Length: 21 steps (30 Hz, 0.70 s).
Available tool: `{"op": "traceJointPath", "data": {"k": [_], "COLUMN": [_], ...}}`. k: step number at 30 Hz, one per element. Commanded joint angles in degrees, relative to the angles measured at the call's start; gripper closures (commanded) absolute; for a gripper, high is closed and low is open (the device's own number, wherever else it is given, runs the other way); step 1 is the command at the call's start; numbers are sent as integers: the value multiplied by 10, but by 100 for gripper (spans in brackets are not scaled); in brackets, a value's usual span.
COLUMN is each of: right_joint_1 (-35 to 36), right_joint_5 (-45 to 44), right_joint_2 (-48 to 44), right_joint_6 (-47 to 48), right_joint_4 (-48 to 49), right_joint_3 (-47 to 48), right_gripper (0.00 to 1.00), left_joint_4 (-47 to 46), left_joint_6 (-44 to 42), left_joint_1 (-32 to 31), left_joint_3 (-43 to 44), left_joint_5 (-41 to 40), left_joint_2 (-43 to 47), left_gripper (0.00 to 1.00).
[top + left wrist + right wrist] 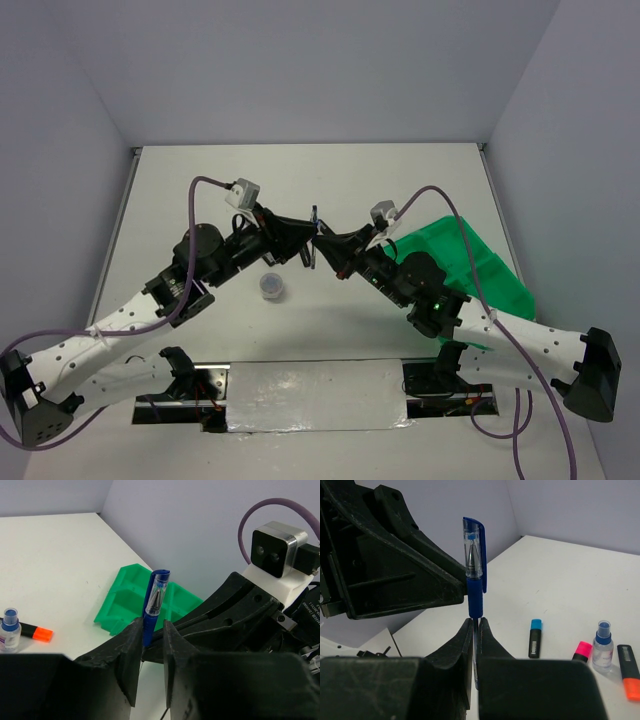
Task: Sort the stationery into containers
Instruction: Close the pen cap on the pen.
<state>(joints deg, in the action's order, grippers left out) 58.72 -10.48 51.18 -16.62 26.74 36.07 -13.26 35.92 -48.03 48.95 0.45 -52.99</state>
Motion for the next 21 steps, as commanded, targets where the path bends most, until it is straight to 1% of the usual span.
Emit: {"op": "traceJointPath", "data": {"k": [1, 2, 4, 7, 9, 11, 12, 13, 15, 16, 17, 18, 19, 20, 21], "right_joint_1": [1, 1, 0, 1, 0, 0, 0, 0, 1, 0, 0, 0, -1, -1, -1], "right_joint_5": [24, 23, 22, 19, 20, 24, 26, 27, 28, 30, 35, 47, 55, 66, 86], "right_joint_2": [-10, -10, -10, -13, -15, -16, -15, -13, -12, -11, -10, -10, -10, -10, -7], "right_joint_6": [-2, -2, 1, 4, 4, 2, 1, 1, 0, 0, 0, 0, 0, 4, 11], "right_joint_4": [26, 24, 21, 18, 17, 17, 16, 15, 16, 18, 20, 21, 20, 20, 18], "right_joint_3": [24, 26, 28, 29, 27, 27, 28, 28, 26, 25, 22, 22, 21, 21, 22], "right_gripper": [100, 100, 100, 100, 100, 100, 100, 100, 100, 100, 100, 98, 91, 83, 66], "left_joint_4": [-3, -2, 1, -4, -5, -4, -3, 0, 1, 2, 4, 6, 7, 9, 8], "left_joint_6": [-8, -8, -9, -9, -9, -10, -11, -11, -11, -12, -12, -13, -14, -14, -16], "left_joint_1": [-7, -7, -7, -7, -7, -7, -7, -7, -7, -7, -7, -7, -7, -7, -7], "left_joint_3": [11, 11, 11, 4, 4, 4, 4, 8, 11, 15, 18, 20, 21, 22, 21], "left_joint_5": [39, 39, 38, 36, 34, 32, 31, 31, 34, 36, 36, 38, 40, 40, 45], "left_joint_2": [-11, -12, -15, -14, -13, -16, -16, -18, -20, -21, -21, -20, -19, -16, -14], "left_gripper": [65, 61, 58, 57, 59, 67, 72, 81, 90, 97, 100, 100, 100, 100, 100]}}
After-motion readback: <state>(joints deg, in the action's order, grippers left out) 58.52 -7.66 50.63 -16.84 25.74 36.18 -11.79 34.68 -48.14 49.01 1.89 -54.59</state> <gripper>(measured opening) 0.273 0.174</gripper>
